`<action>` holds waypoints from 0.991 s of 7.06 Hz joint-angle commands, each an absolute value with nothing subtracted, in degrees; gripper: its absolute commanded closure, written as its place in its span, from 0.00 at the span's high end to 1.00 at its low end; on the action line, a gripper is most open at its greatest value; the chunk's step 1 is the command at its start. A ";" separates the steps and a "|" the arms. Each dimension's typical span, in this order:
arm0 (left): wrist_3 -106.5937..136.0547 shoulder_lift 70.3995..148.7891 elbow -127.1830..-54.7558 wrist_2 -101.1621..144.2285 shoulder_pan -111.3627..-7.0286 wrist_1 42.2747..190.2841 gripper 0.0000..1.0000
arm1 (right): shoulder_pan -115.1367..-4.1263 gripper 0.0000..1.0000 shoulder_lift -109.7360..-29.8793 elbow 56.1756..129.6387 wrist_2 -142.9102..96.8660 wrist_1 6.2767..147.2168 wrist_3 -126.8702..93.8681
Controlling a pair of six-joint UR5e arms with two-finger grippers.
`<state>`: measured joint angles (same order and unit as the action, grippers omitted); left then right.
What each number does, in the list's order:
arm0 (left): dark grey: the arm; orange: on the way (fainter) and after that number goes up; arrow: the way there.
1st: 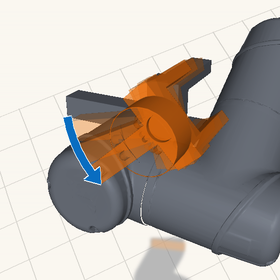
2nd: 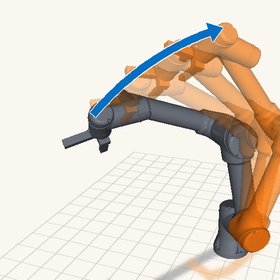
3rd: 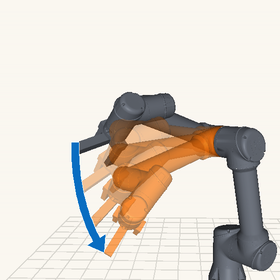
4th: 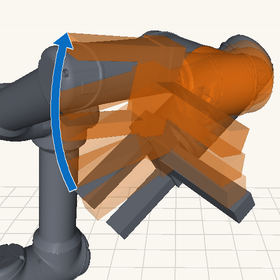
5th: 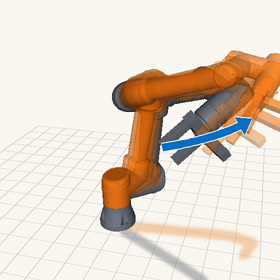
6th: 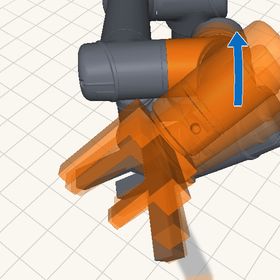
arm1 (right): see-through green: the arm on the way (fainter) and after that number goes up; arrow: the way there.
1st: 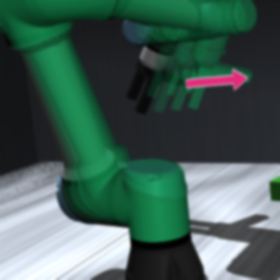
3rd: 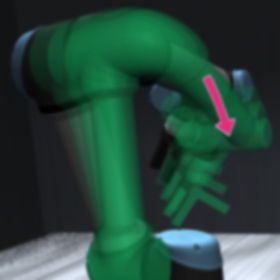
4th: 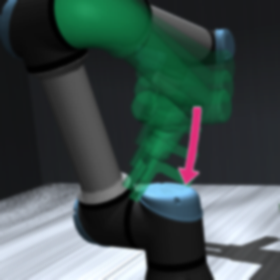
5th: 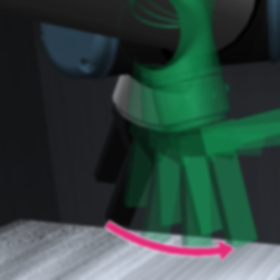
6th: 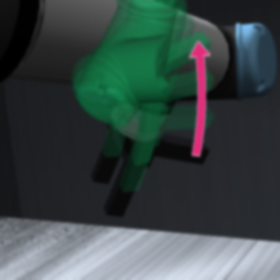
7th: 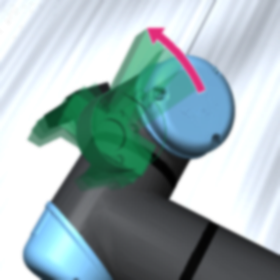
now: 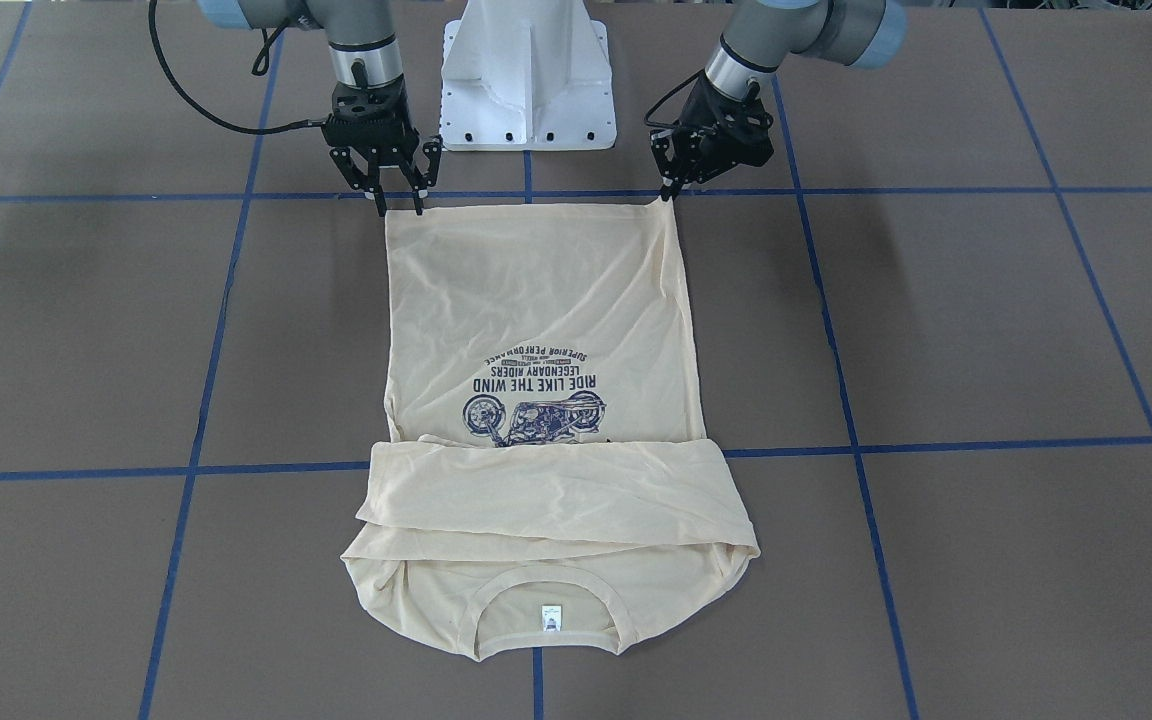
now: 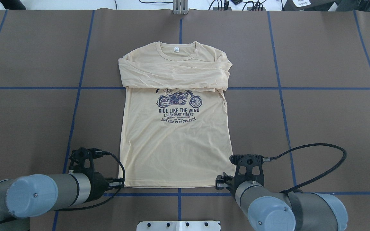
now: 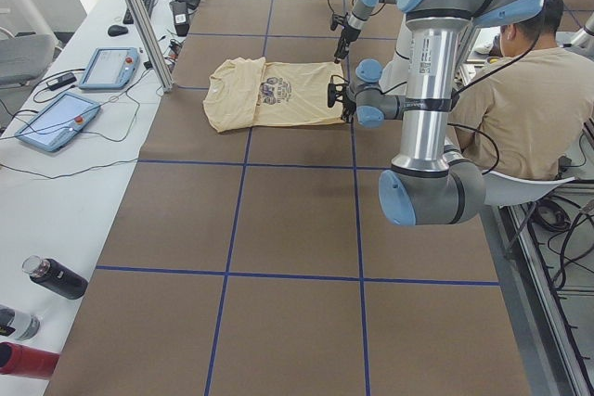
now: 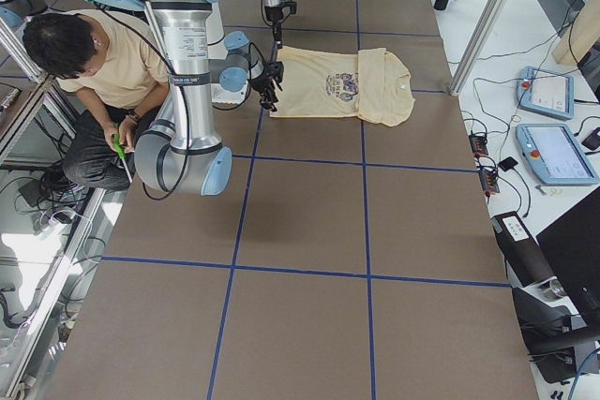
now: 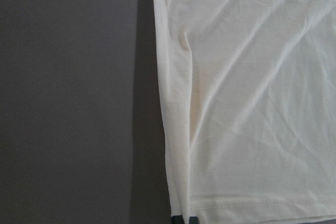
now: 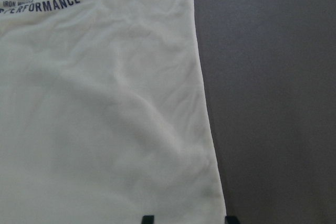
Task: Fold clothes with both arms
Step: 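Lower both grippers onto the hem corners and grasp them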
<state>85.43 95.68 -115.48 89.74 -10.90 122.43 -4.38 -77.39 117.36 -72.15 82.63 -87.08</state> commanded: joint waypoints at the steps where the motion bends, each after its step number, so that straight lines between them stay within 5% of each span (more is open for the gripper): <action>1: 85.43 95.71 -115.49 89.74 -10.81 122.43 0.00 | -4.31 0.54 -77.87 116.90 -71.81 82.62 -86.84; 7: 85.43 95.80 -115.49 89.74 -10.81 122.43 0.00 | -4.04 0.47 -77.87 115.40 -71.11 82.88 -87.01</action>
<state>85.43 95.74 -115.49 89.74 -10.86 122.43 -4.12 -77.85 115.45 -71.28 82.78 -86.94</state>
